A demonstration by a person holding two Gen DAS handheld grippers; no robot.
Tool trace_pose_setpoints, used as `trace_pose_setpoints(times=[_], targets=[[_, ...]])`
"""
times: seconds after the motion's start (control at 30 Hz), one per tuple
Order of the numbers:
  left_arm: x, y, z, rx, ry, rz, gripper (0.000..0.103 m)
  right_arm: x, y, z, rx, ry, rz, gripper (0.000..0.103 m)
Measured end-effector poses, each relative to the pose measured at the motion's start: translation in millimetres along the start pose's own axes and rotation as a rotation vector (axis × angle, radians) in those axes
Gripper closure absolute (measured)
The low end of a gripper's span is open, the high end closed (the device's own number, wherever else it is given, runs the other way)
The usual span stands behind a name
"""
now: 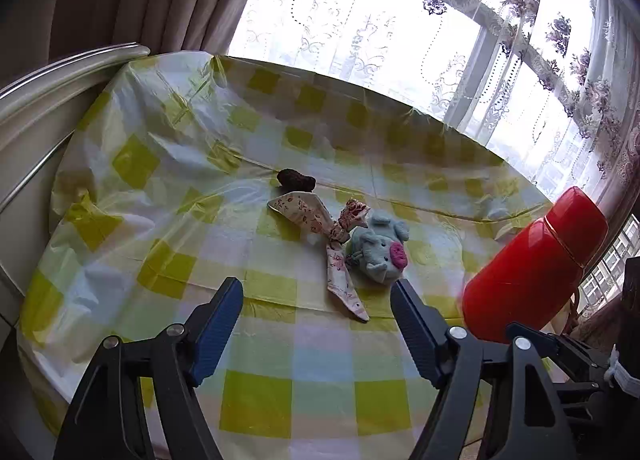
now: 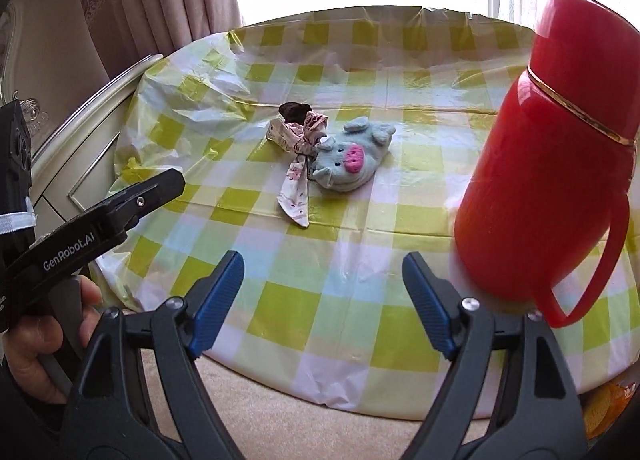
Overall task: Organize soft objects
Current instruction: 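Move both open tools back over the remaining soft items, then grasp the brown sock with the left tool while the right grasps the grey pig plush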
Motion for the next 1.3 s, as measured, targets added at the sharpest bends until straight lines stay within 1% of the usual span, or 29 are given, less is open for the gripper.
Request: trace_pose_setpoints(times=[0.07,0.17,0.3,0.4,0.53,0.63,0.83,0.97,1.1,1.2,1.23,1.27,1.3], targets=[[6.9,8.6,10.4,0.016,-0.013,-0.005,0.029,6.7,12.7,3.3,0.008,0.003,-0.003,0.019],[16.3,22.6,23.0,0.029,-0.028,-0.007,0.03,15.4,31.5,4.7,0.014,0.008,-0.016,0.019],[31.8,45.3,32.0,0.031,-0.036,-0.006,0.03,23.4,61.7,-4.6,0.003,0.047,-0.007,0.018],[43.5,67.7,34.6,0.026,-0.039,0.004,0.03,27.2,84.4,-15.6,-0.023,0.093,0.002,0.018],[57.1,105.4,36.8,0.011,-0.072,0.031,0.03,31.9,110.2,-27.4,-0.042,0.171,0.01,0.018],[64.1,133.8,37.9,0.006,-0.092,0.051,0.03,36.8,125.6,-29.3,-0.056,0.204,0.015,0.013],[71.9,194.4,39.9,0.013,-0.12,0.13,0.03,41.2,153.6,-31.8,-0.105,0.228,0.024,0.013],[69.7,237.3,46.4,0.029,-0.151,0.212,0.03,40.4,173.3,-35.0,-0.112,0.242,0.035,0.013],[62.5,272.1,45.6,0.052,-0.13,0.267,0.03,35.4,185.3,-38.6,-0.125,0.241,0.05,0.013],[53.4,290.5,37.3,0.039,-0.1,0.312,0.03,31.2,192.0,-42.4,-0.132,0.224,0.064,0.013],[50.6,294.5,33.7,0.034,-0.092,0.32,0.031,31.5,191.9,-42.7,-0.129,0.215,0.051,0.013],[47.7,298.1,30.9,0.026,-0.083,0.328,0.042,31.5,193.0,-42.5,-0.13,0.208,0.053,0.013],[46.2,300.6,27.3,0.03,-0.056,0.325,0.045,31.8,193.7,-41.8,-0.129,0.198,0.053,0.013]])
Point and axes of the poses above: each gripper's, at about its wrist camera, not at the fingertips, and y roughly the way its jaws point, z to its left, x to its top, the point moved 2 cm from there along y, roughly the way its jaws point, and after that the axes turned 14 degrees about -z, right-handed, at the moved point
